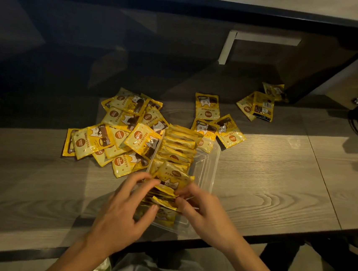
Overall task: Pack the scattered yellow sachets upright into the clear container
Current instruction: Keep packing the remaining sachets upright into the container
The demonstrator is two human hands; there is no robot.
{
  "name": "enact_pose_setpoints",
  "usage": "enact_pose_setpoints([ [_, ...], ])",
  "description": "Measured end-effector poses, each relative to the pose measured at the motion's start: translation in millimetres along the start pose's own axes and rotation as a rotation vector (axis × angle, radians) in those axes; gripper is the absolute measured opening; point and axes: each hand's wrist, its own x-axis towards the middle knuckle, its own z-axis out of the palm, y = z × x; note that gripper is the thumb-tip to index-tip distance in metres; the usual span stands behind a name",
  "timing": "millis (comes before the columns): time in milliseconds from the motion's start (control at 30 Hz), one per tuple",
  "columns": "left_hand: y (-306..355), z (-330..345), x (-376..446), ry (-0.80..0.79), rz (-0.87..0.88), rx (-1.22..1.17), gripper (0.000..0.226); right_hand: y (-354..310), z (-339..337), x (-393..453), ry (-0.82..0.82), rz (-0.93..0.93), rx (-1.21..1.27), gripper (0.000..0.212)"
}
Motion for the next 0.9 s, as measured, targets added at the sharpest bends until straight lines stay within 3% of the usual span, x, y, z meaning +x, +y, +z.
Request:
enact_pose_setpoints([
  [167,1,5,4,0.028,0.04,0.119,0.04,-3,0,5,0.1,-0.051,-0.291,0.018],
  [267,-1,3,9,0.011,0.081,0.104,0.035,-3,-3,7,0.273,-0.053,-0.295,0.032],
  [333,-2,1,12,0.007,0.088,0.084,0.035,0,-7,13,0.255,-0.017,-0.272,0.045],
  [500,5,-1,15,0.005,0.017,-0.001,0.041,0,-4,29,0.232,-0.008,-0.214,0.022],
  [633,14,-2,28,-0.016,-0.021,-0.13,0.065,1,1,35,0.282,-0.003,-0.103,0.04],
  [733,19,-2,38,-0.066,-0.005,-0.056,0.071,3,2,40,0.317,-0.022,-0.118,0.051],
  [900,18,-1,41,-0.101,-0.012,-0.007,0.072,2,2,43,0.339,-0.079,-0.202,0.037],
])
